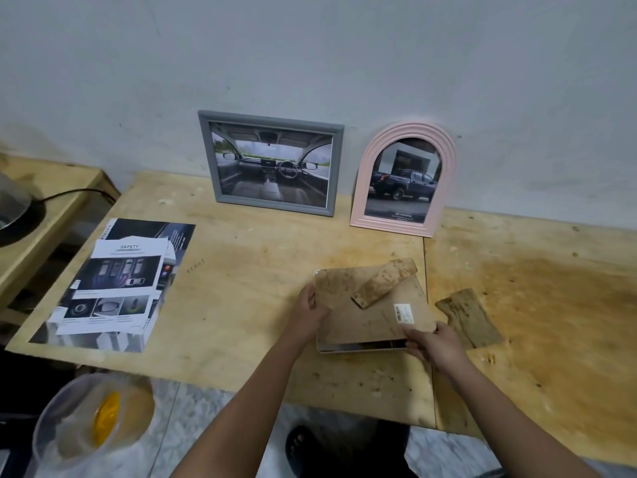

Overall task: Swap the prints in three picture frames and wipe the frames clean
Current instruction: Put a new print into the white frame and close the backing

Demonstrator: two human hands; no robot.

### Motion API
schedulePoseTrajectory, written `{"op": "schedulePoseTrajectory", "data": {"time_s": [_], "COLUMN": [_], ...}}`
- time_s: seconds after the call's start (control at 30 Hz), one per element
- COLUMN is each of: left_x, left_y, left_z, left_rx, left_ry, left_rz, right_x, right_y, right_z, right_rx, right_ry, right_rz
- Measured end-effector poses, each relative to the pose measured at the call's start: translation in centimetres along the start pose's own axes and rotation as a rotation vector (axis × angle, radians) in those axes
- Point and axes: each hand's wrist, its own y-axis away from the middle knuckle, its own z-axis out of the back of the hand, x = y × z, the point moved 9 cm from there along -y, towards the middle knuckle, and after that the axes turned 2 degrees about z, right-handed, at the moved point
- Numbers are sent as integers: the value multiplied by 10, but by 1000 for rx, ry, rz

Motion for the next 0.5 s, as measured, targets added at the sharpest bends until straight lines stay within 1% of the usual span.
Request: {"op": "schedulePoseTrajectory", "data": {"time_s": [0.1, 0.23, 0.3, 0.37, 0.43, 0.5], "left_x": [8, 8, 6, 6, 12, 17], "left_y": [-3, -2, -1, -3, -4, -2], "left_z": [-3, -8, -9, -3, 4, 7], "left_rx": [17, 30, 13, -61, -138, -168], "left_ry": [-39, -225, -331, -434, -538, -577], "left_rz": [2, -72, -126, -178, -181, -147], "right_x": [0, -3, -5, -6, -7, -2], "right_y": [-2, -8, -10, -12, -10, -3], "right_z": [5, 12, 14, 12, 8, 3], "right_rx": [-32, -61, -69, -60, -57, -80], "right_ry": [11, 84, 176, 257, 329, 552], "right_rz": [32, 66, 92, 110, 109, 167]}}
